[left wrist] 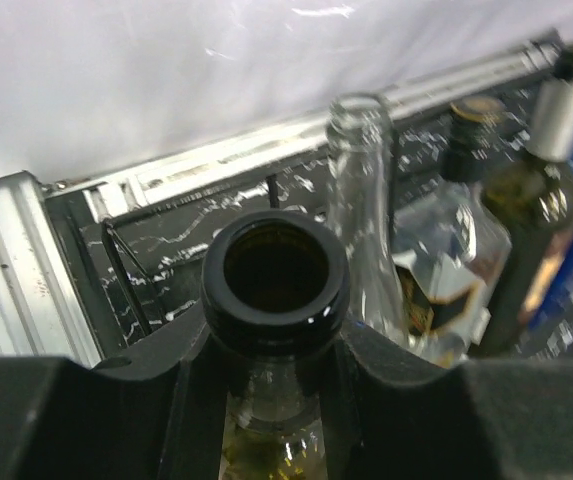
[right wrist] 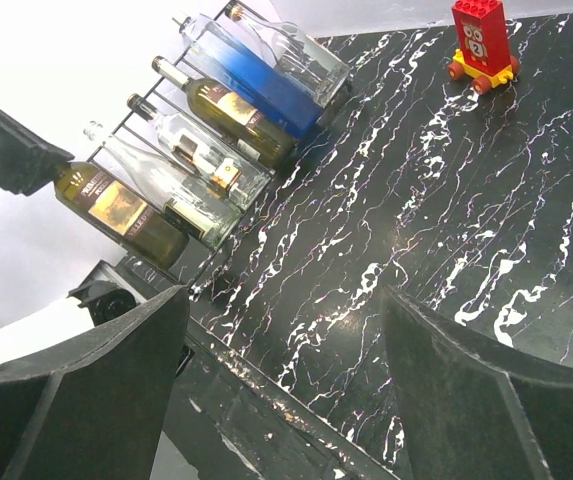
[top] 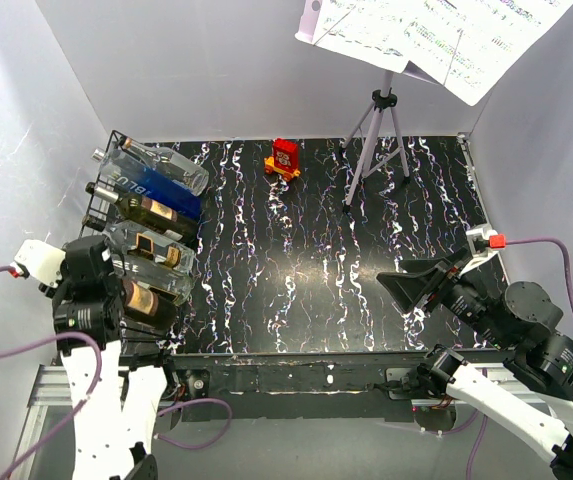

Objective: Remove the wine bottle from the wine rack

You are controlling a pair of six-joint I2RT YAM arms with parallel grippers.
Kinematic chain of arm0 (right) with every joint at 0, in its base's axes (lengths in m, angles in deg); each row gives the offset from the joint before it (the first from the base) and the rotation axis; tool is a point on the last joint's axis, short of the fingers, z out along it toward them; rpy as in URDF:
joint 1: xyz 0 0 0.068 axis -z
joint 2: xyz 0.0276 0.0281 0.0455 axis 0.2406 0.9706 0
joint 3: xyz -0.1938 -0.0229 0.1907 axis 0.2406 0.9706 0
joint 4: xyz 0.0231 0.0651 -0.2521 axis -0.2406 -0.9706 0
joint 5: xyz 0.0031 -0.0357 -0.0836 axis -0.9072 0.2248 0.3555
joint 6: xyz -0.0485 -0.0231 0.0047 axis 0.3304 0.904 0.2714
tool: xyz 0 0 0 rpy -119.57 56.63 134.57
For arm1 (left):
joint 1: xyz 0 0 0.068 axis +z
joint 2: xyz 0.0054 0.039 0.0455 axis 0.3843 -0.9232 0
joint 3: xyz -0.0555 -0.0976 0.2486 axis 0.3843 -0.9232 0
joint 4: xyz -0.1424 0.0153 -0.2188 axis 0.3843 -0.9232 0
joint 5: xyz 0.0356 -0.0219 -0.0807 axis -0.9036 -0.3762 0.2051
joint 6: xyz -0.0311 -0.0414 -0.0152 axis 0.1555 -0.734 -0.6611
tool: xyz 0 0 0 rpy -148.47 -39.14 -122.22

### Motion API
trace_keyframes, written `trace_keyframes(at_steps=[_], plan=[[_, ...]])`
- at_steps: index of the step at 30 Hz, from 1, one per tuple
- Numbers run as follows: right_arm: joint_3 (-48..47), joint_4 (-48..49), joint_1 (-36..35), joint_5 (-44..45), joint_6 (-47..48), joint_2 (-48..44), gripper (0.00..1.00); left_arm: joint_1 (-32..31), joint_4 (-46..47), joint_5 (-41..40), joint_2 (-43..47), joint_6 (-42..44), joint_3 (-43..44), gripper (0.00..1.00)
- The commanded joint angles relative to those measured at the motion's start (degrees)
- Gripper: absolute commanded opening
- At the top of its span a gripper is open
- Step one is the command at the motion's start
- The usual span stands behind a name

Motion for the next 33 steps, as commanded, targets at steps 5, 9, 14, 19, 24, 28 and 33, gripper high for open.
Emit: trace_keyframes(at_steps=[5,9,14,19,24,28,33], plan=[[-1.7,2.7,-0.2,0.8,0.9,-0.4,0.84,-1.2,3.7,22.9,3.4,9.8,3.5,0.00],[-2.9,0.4,-0.2,2.5,2.3,-1.0,0.84,-2.2,8.4,37.6,3.1,12.3,2.5,0.00],[-4.5,-1.4,-0.2,6.4,5.1,-2.3,0.84,-4.4,13.0,50.6,3.5,12.8,0.0,0.00],[-3.6,0.0,-0.2,7.9,5.2,-2.3,0.83,-5.5,21.9,67.5,0.9,13.6,-2.0,0.00],[-2.0,1.7,-0.2,5.8,5.4,-1.0,0.83,-12.6,31.4,70.4,-0.6,15.9,-2.7,0.00],[-2.2,2.1,-0.2,4.6,6.7,0.1,0.83,-23.2,39.7,65.9,-6.1,19.1,-1.9,0.00],[-2.7,1.5,-0.2,5.2,7.9,0.1,0.83,-39.1,57.2,55.5,-13.8,29.5,-1.5,0.00]])
